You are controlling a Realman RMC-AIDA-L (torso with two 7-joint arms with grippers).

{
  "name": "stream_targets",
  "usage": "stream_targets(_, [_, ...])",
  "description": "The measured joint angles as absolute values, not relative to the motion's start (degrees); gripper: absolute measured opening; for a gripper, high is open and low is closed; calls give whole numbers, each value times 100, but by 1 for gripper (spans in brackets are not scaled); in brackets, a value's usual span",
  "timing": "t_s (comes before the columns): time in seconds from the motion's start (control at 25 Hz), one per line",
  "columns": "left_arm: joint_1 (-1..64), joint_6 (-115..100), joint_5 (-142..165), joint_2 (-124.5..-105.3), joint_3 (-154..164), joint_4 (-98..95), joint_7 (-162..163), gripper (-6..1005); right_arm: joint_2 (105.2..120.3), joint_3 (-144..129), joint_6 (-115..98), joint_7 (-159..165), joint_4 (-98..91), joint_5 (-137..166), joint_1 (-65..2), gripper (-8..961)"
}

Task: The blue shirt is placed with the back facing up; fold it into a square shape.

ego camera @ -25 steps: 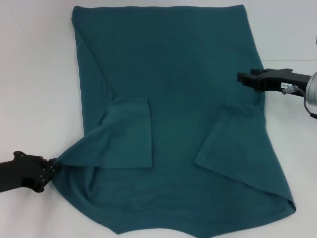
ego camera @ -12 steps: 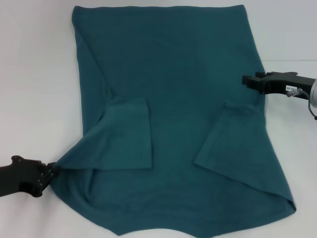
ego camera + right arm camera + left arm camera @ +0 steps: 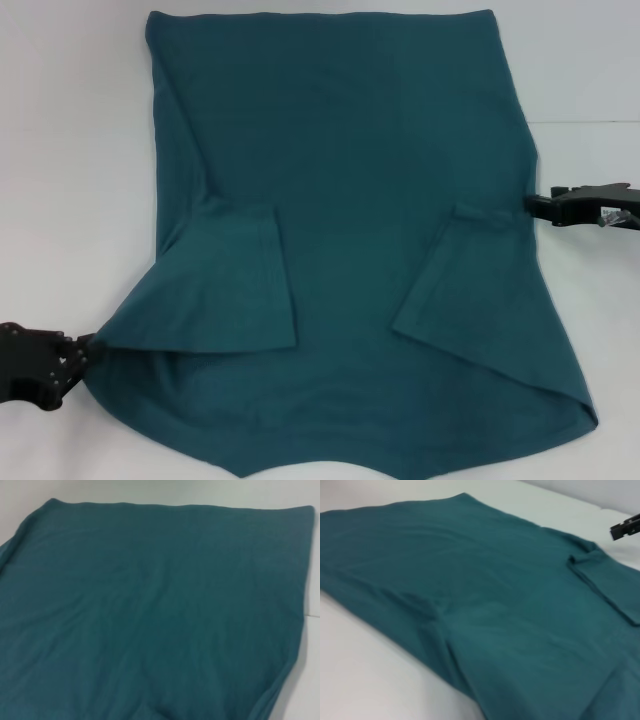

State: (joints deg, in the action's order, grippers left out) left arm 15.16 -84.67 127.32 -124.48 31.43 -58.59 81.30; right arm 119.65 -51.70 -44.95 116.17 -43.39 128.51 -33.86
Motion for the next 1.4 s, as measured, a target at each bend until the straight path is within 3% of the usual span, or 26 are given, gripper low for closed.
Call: stream_targets(1.4, [1375, -8845, 12707, -12463, 3039, -5934, 8128, 46, 12054, -7478, -6836, 14895, -7794, 14154, -1868, 443])
